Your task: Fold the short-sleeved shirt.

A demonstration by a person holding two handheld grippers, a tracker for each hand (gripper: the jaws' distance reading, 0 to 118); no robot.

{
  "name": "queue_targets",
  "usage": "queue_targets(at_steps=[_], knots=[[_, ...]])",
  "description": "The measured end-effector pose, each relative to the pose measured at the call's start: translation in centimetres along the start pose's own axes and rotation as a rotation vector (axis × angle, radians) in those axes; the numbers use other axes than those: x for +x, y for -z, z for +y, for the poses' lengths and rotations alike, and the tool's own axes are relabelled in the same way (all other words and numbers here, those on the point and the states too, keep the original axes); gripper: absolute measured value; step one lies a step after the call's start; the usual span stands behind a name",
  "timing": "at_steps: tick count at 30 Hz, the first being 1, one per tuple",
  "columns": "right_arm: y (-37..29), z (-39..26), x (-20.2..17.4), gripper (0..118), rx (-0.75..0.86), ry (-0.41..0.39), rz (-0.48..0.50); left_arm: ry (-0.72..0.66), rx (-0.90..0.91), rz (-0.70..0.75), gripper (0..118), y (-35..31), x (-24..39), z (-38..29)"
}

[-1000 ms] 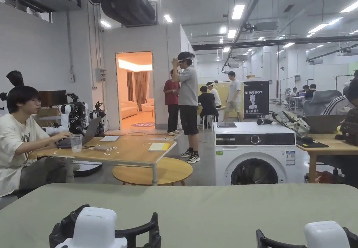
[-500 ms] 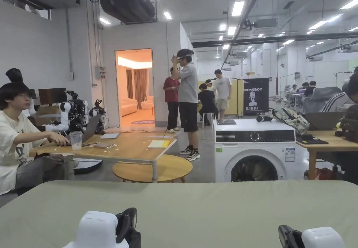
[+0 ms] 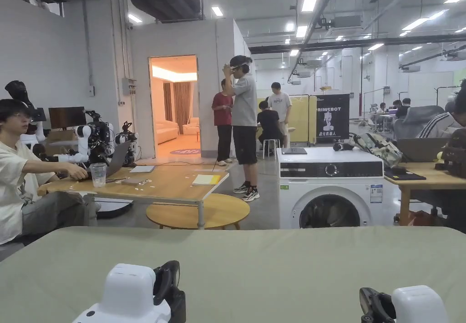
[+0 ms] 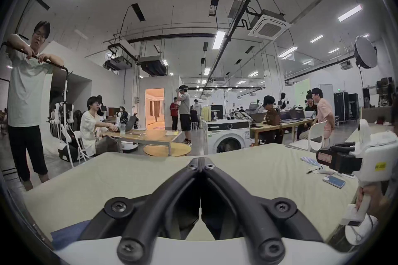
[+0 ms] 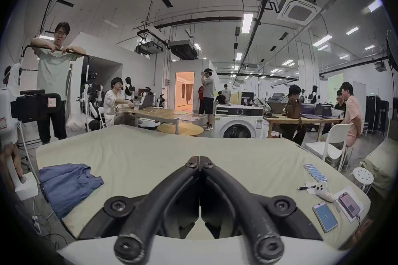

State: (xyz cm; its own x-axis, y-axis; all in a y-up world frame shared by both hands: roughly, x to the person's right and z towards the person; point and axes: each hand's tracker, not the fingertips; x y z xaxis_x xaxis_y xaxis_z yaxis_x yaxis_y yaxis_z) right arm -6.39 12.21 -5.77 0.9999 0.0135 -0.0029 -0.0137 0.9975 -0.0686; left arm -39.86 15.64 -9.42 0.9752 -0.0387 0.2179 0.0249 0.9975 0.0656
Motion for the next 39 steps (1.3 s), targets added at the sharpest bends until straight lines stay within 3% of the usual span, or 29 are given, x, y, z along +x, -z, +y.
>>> queue_targets(at_steps=[4,10,16,21,31,32,33,34,35,37,39], knots=[[-0.1,0.5,-0.7,0,0.013,-0.046,0.0,0.004,0.0,0.023,0,-0.1,-0.3,-0.1],[0.9,1.1,-2.9,0,0.017,-0.046,0.024,-0.011,0.006,0.054,0,-1.2,-2.1,0.3],[2.5,0.9,-7.1,0,0.019,-0.03,0.132,0.01,-0.006,0.147,0,-3.7,-6.0,0.5],[4.0,0.5,-11.5,0,-0.003,0.031,0.282,-0.011,-0.022,0.208,0,-6.4,-9.6,0.2],[5.8,-0.5,-17.6,0,-0.021,0.03,0.4,-0.038,-0.102,0.303,0,-9.0,-14.9,-1.2],[5.9,-0.6,-17.8,0,-0.026,0.03,0.408,-0.041,-0.116,0.315,7,-8.8,-15.6,-1.5],[6.0,-0.8,-17.9,0,-0.03,0.03,0.413,-0.042,-0.136,0.313,30,-8.6,-16.1,-1.8],[6.0,-1.1,-17.9,0,-0.034,0.028,0.421,-0.041,-0.184,0.314,63,-8.1,-16.8,-2.3],[6.1,-1.3,-17.8,0,-0.037,0.024,0.428,-0.048,-0.247,0.285,84,-7.4,-17.6,-2.9],[6.1,-2.1,-17.3,0,-0.047,0.013,0.44,-0.079,-0.335,0.196,82,-6.0,-19.1,-4.9],[6.1,-3.1,-16.6,0,-0.064,0.003,0.437,-0.141,-0.426,0.2,83,-4.0,-20.4,-7.5]])
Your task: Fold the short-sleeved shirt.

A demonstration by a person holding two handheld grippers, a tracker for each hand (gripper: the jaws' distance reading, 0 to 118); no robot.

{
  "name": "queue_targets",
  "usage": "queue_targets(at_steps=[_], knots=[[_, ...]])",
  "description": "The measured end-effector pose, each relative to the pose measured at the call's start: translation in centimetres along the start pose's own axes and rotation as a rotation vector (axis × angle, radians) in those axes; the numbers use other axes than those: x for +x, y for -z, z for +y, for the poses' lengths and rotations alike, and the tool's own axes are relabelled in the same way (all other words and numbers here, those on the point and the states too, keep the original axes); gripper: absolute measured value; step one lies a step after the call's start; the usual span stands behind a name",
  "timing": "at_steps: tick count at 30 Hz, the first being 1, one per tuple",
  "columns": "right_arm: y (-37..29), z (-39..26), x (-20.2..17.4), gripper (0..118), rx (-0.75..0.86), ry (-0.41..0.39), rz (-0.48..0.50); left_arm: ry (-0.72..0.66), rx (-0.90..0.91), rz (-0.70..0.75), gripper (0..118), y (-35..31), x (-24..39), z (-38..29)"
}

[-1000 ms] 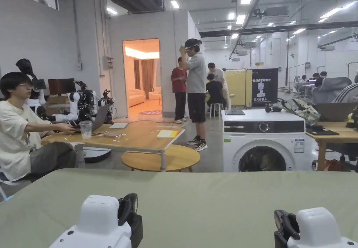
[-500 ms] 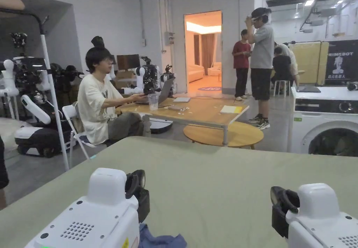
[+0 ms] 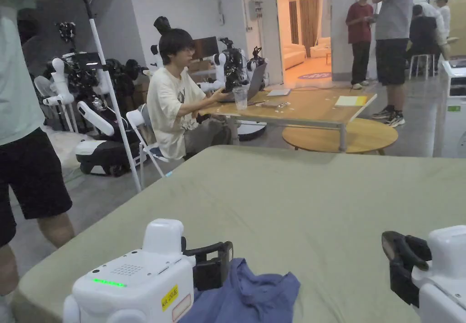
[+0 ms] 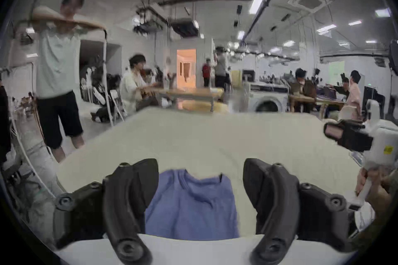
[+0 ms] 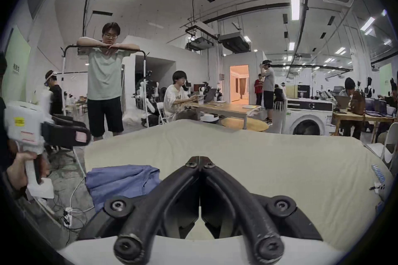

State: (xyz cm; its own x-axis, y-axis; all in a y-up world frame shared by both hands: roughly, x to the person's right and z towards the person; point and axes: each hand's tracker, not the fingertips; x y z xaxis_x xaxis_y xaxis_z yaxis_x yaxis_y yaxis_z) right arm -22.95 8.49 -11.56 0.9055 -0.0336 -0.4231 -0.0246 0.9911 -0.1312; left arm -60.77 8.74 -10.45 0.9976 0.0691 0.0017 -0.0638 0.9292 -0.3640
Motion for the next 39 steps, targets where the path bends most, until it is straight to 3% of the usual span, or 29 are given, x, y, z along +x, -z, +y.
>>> queue_targets(at_steps=[8,10,11,13,15,20,23,25,27,32,36,39], knots=[[-0.7,-3.9,4.8,0,-0.144,-0.011,-0.09,-0.05,-0.422,-0.005,82,14.7,-2.5,-7.4],[-0.8,-4.6,6.4,0,-0.183,0.02,-0.116,-0.094,-0.575,-0.01,70,17.6,-2.9,-10.1],[-0.9,-4.8,6.9,0,-0.189,0.036,-0.127,-0.099,-0.629,-0.003,50,18.2,-3.2,-11.2],[-1.2,-5.3,8.2,0,-0.202,0.071,-0.161,-0.061,-0.459,0.009,43,16.9,-3.0,-10.9],[-1.4,-5.6,8.9,0,-0.202,0.091,-0.172,-0.109,-0.506,0.015,3,16.9,-2.5,-10.7],[-2.7,-5.6,9.7,0,-0.205,0.119,-0.166,-0.082,-0.524,0.04,0,17.1,-1.7,-10.7],[-4.2,-5.2,9.8,0,-0.182,0.127,-0.16,-0.262,-0.497,0.025,0,16.6,-3.0,-10.2],[-5.2,-4.7,10.0,0,-0.167,0.112,-0.166,-0.347,-0.385,0.023,0,15.3,-3.8,-8.2],[-6.6,-4.3,10.3,0,-0.145,0.106,-0.175,-0.336,-0.289,0.034,0,13.2,-3.9,-4.2],[-8.3,-3.9,11.4,0,-0.12,0.132,-0.186,-0.208,-0.072,0.101,0,8.3,-4.8,8.5],[-9.6,-3.3,12.2,0,-0.101,0.1,-0.224,0.073,0.082,0.181,0,5.2,-1.9,21.6],[-10.4,-2.8,13.1,0,-0.091,0.108,-0.25,0.162,0.239,0.187,0,4.3,1.2,29.8]])
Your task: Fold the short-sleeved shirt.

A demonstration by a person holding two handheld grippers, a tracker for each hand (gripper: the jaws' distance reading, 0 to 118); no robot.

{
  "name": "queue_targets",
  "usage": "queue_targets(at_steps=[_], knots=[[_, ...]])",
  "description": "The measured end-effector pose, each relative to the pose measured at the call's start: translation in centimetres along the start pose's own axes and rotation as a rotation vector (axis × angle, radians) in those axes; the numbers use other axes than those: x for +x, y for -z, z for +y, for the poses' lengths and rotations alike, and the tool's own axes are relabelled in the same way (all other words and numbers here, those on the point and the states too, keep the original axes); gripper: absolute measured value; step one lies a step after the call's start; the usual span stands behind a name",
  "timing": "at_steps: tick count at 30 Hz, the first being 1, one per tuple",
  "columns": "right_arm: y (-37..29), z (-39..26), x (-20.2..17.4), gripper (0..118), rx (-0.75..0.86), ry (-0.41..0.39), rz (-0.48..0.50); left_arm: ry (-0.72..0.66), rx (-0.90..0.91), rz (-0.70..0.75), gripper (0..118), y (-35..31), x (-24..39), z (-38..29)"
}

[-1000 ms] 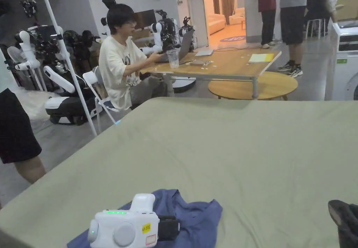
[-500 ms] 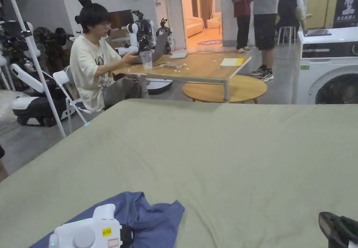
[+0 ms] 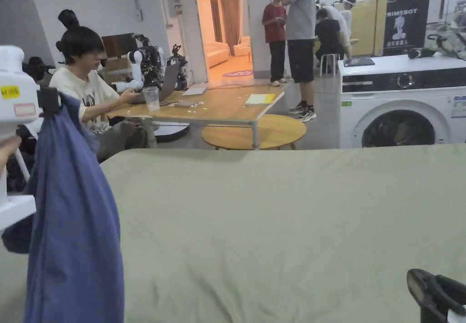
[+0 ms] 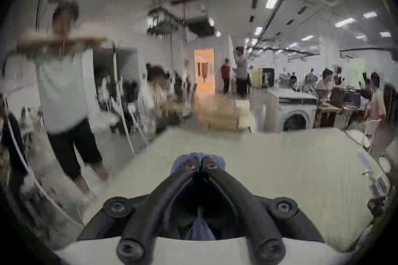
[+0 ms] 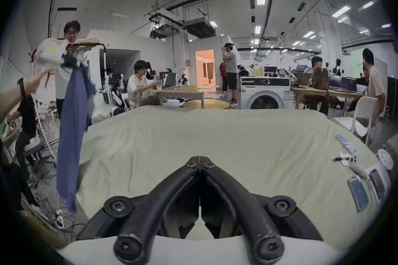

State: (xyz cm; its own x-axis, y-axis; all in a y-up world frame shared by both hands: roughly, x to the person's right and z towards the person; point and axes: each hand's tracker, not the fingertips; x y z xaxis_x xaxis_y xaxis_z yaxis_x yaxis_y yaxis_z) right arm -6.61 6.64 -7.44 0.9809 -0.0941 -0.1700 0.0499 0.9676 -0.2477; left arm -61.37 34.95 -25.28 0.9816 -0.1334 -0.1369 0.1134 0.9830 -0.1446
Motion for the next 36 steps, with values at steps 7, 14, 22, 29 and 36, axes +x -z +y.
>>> queue_targets(at_steps=[7,14,22,29,36], knots=[[-1.3,-0.2,2.8,0,-0.009,0.05,-0.076,0.086,-0.075,-0.167,0,4.3,12.7,0.5],[-4.6,-0.5,5.9,0,-0.039,0.11,-0.129,-0.058,-0.418,-0.578,0,5.4,32.9,-21.2],[-9.8,0.3,9.2,0,0.01,0.103,-0.266,-0.062,-0.6,-1.074,0,-9.8,52.0,-33.9],[-11.5,0.0,10.8,0,0.02,0.146,-0.33,-0.023,-0.529,-1.216,21,-16.7,56.3,-33.2],[-8.1,-0.2,8.7,0,0.005,0.111,-0.263,-0.205,-0.245,-0.997,55,-12.2,43.5,-26.2]])
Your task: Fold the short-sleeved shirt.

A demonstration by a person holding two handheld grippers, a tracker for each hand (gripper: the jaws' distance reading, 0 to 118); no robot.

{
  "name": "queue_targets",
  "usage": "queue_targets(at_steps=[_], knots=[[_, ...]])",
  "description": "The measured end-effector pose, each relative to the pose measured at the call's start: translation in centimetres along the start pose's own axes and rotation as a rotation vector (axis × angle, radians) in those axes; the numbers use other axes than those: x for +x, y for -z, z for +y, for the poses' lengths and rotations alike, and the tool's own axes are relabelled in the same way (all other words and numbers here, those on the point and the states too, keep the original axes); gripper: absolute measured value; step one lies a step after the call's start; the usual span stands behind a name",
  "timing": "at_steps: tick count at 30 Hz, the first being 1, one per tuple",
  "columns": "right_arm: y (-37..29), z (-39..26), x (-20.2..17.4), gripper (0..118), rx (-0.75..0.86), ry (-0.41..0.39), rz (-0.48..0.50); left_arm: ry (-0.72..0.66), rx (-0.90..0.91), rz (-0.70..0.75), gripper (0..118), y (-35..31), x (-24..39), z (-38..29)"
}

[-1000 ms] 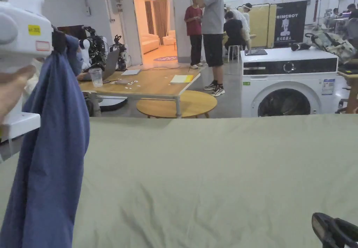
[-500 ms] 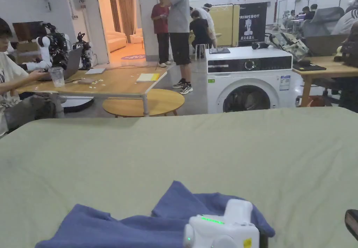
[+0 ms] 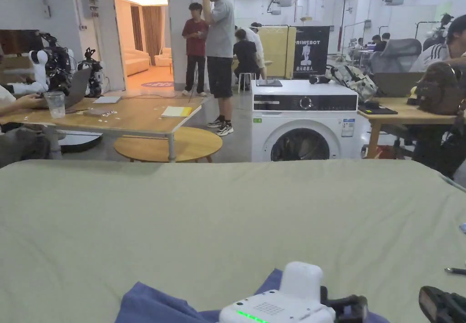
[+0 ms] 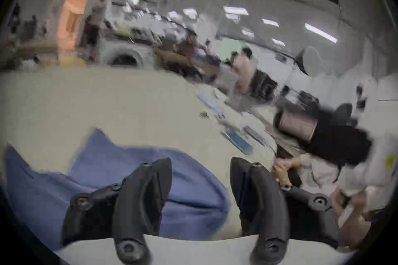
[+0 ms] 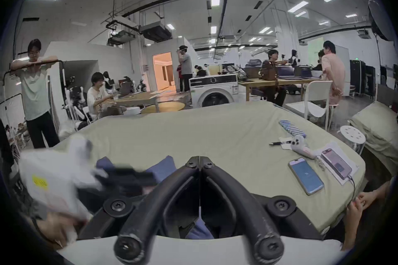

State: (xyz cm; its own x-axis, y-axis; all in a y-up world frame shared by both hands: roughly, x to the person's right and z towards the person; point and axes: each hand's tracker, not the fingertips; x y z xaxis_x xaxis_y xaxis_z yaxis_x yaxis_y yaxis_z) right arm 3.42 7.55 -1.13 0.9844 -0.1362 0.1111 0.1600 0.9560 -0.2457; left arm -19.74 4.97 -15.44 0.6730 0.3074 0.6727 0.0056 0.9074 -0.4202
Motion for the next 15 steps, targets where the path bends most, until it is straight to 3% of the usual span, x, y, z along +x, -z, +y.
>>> queue_targets(at_steps=[4,5,6,7,10,12,15], knots=[[2.3,0.4,-3.2,0,0.004,-0.008,0.085,0.072,0.176,0.224,54,-8.9,-5.5,3.7],[2.9,0.5,-4.0,0,0.002,-0.018,0.102,0.105,0.202,0.287,45,-11.1,-6.5,4.3],[3.2,0.6,-4.7,0,0.003,-0.028,0.114,0.127,0.227,0.34,27,-12.7,-7.1,4.6],[3.6,0.6,-5.5,0,0.005,-0.039,0.124,0.14,0.247,0.385,0,-14.6,-7.9,4.9],[4.1,0.6,-7.0,0,0.009,-0.064,0.154,0.126,0.265,0.354,0,-18.3,-9.7,5.5],[4.4,0.5,-7.8,0,0.007,-0.081,0.149,0.118,0.281,0.446,0,-19.9,-10.0,5.3],[4.6,0.4,-8.4,0,0.0,-0.078,0.163,0.081,0.256,0.457,0,-20.9,-11.0,5.6]])
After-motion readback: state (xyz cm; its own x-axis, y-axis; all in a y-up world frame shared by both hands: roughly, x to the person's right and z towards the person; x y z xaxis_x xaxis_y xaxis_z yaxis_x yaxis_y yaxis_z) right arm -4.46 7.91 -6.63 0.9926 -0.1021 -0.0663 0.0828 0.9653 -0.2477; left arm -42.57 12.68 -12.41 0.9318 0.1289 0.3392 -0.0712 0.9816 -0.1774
